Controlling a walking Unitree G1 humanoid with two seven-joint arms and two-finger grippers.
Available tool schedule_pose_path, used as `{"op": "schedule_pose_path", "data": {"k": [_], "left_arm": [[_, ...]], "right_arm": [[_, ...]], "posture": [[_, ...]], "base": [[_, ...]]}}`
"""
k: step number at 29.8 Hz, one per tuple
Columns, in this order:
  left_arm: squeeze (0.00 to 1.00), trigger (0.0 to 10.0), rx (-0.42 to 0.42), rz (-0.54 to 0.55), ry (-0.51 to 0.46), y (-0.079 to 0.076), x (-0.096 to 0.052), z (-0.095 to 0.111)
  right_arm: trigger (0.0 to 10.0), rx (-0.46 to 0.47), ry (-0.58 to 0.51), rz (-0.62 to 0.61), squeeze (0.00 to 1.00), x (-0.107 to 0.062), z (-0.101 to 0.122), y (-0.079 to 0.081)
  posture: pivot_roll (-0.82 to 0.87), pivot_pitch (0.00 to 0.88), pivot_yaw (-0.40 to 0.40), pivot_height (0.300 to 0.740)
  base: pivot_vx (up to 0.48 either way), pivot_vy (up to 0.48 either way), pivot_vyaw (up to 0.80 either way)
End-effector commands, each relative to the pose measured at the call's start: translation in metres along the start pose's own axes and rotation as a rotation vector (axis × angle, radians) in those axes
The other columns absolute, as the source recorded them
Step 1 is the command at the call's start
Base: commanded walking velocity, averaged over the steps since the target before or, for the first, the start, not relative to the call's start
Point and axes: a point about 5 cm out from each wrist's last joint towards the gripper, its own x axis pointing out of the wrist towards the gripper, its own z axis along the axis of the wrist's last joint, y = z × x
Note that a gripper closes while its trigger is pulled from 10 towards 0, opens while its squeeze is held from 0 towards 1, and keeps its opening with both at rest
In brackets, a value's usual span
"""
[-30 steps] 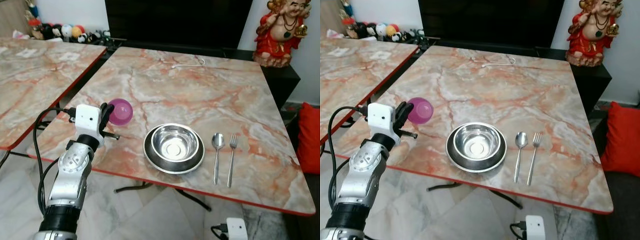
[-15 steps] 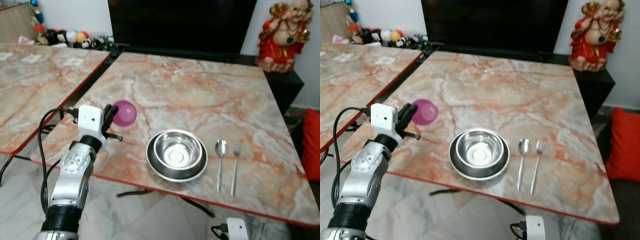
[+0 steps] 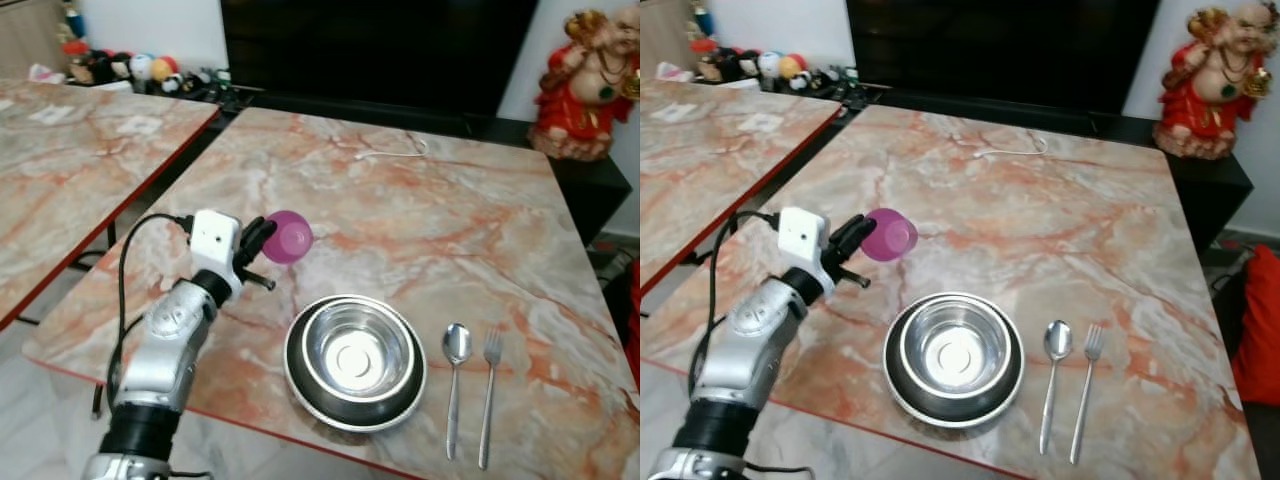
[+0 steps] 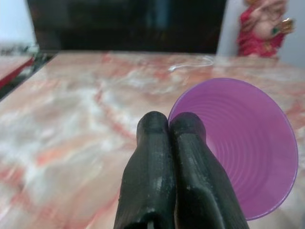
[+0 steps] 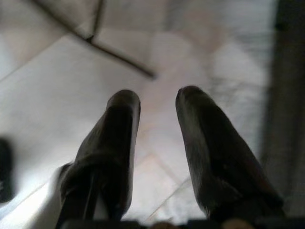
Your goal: Setting the table
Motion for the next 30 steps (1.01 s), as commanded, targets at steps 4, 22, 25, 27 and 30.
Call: {"op": "schedule_pose_path", "data": {"k": [4,22,25,27,30], "left_arm": [[0.00,10.0,-0.006,-0.023,0.028,-0.001,0.016,0.017],[0.00,10.0,-0.090,0.019,0.430,0.003,0.035,0.008],[0.00,10.0,-0.114,0.008,0.439,0.000,0.035,0.008],[0.00,10.0,-0.128,-0.004,0.441,-0.002,0.035,0.010],[0.00,10.0,-0.115,-0.023,0.463,-0.001,0.034,0.013]], "right_arm": [[10.0,0.003,0.018,-0.014,0.00,-0.001,-0.006,-0.006],[10.0,-0.007,0.020,-0.006,0.00,-0.001,-0.006,-0.004],[10.0,-0.009,0.021,-0.005,0.00,-0.002,-0.007,-0.004],[10.0,-0.009,0.021,-0.005,0.00,-0.002,-0.007,-0.003],[10.0,-0.009,0.021,-0.005,0.00,-0.002,-0.007,-0.003]], "posture": [[0.08,0.000,-0.029,0.740],[0.08,0.000,-0.022,0.740],[0.08,0.000,-0.022,0.740],[0.08,0.000,-0.021,0.740],[0.08,0.000,-0.019,0.740]], "base": [[0.000,0.000,0.00],[0.000,0.000,0.00],[0.000,0.000,0.00],[0.000,0.000,0.00],[0.000,0.000,0.00]]}}
